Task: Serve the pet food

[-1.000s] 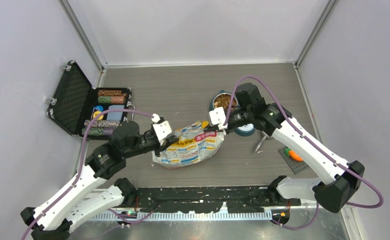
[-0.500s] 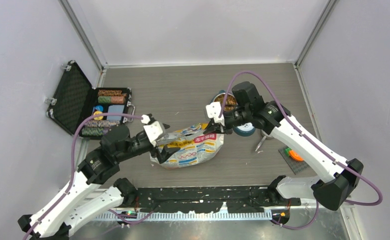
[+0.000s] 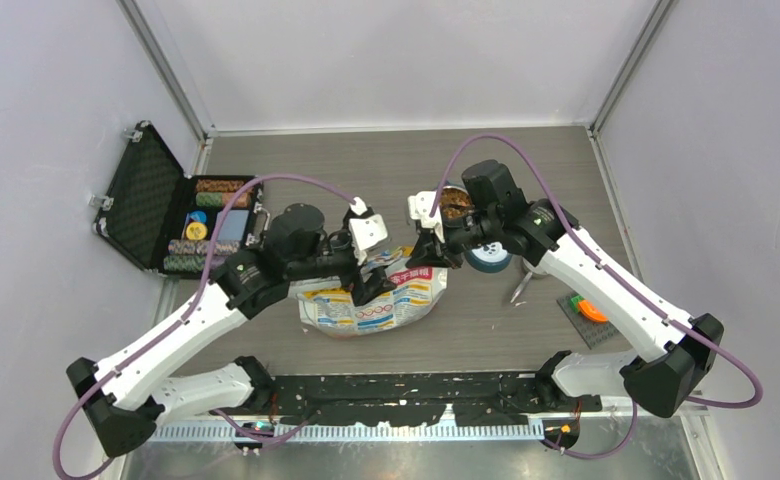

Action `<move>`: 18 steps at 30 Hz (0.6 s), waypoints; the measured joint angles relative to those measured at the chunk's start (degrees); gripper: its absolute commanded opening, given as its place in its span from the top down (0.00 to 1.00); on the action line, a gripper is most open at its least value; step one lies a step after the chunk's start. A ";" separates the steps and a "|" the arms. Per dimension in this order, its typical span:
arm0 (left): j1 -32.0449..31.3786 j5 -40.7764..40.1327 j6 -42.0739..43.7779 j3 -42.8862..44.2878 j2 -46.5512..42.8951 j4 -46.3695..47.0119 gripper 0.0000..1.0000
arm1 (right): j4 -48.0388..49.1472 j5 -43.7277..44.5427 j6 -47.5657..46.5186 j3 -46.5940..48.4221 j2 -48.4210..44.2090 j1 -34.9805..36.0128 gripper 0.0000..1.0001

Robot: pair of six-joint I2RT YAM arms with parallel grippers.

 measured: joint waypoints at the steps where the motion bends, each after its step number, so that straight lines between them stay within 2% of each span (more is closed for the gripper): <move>1: -0.52 0.02 0.26 0.48 0.74 0.07 0.18 | 0.13 0.00 0.37 0.00 0.04 0.00 0.95; 2: -1.01 0.02 0.44 0.94 1.36 0.09 0.25 | 0.17 0.04 0.66 0.00 0.07 0.00 0.95; 4: -1.81 0.00 1.01 1.62 2.29 0.55 0.48 | 0.22 0.15 1.20 0.00 0.07 0.00 0.95; 5: -2.14 -0.02 1.42 1.92 2.75 0.72 0.63 | 0.28 0.20 1.38 0.00 0.07 0.00 0.95; 6: -2.51 -0.02 1.62 2.34 3.30 0.98 0.84 | 0.33 0.22 1.46 0.00 0.07 0.00 0.95; 7: -2.86 -0.04 1.77 2.84 3.89 1.05 0.99 | 0.37 0.26 1.51 0.00 0.07 0.00 0.95; 11: -3.72 -1.16 4.02 4.07 5.49 0.79 1.00 | 0.48 0.74 1.51 0.00 0.07 -0.07 0.95; 18: -5.16 -9.16 2.89 3.34 3.80 0.94 1.00 | 3.02 2.34 2.40 -0.09 0.04 -0.20 0.95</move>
